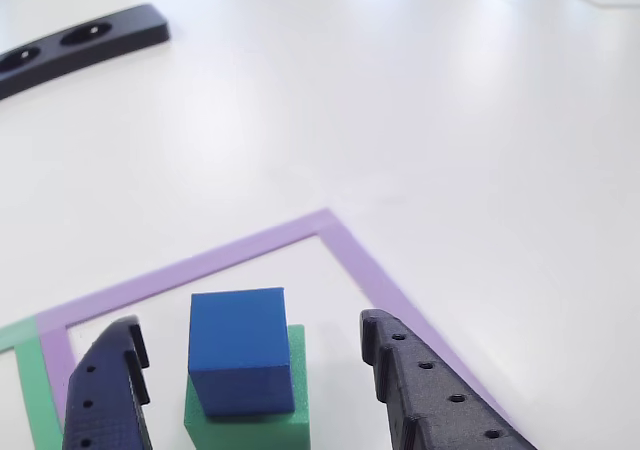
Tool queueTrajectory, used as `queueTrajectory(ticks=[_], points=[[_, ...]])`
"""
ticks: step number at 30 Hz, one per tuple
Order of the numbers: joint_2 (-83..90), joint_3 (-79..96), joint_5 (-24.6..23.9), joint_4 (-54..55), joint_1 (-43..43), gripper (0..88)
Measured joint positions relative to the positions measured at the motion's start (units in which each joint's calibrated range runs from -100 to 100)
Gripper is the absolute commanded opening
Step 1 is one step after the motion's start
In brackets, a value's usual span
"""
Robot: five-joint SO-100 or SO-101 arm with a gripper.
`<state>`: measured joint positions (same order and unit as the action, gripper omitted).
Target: Tower of hanoi
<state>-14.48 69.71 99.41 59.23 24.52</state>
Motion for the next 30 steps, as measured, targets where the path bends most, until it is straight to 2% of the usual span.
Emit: queueTrajectory(ticks=[16, 30], points=[[-4.14, -3.13, 0.0, 1.77, -0.65, 15.8], [-4.9, -3.74, 0.0, 2.25, -1.72, 8.1]])
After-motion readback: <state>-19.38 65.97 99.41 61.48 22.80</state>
